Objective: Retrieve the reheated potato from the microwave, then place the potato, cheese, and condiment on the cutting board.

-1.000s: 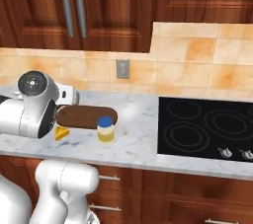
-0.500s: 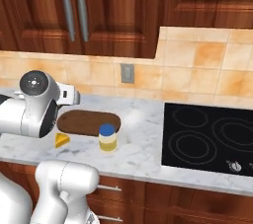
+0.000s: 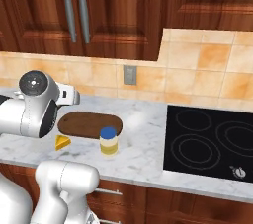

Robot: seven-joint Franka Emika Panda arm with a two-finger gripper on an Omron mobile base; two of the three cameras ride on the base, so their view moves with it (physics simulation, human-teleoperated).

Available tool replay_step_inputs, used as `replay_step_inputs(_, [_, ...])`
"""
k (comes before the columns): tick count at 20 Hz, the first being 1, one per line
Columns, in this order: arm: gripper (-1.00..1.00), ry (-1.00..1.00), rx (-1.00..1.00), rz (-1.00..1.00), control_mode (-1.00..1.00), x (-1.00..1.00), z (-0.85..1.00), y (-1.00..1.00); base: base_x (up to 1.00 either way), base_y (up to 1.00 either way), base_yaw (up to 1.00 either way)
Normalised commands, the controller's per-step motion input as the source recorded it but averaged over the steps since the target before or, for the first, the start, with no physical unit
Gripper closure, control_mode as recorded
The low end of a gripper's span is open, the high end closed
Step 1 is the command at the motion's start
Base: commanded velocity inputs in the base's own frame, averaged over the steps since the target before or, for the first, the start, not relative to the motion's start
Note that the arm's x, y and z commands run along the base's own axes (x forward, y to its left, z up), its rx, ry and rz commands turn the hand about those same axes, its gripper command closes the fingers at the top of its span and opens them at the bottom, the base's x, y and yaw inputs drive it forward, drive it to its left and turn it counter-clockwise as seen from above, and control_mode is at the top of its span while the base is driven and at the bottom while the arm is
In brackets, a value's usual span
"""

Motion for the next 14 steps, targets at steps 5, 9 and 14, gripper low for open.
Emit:
replay_step_inputs(5, [1.00, 0.00, 0.00, 0.00, 1.00, 0.00, 0.00, 0.00, 0.47, 0.10, 0.03])
replay_step_inputs(9, [1.00, 0.00, 0.00, 0.00, 1.00, 0.00, 0.00, 0.00, 0.00, 0.00, 0.00])
replay_step_inputs(14, [1.00, 0.00, 0.00, 0.00, 1.00, 0.00, 0.00, 0.00, 0.00, 0.00, 0.00])
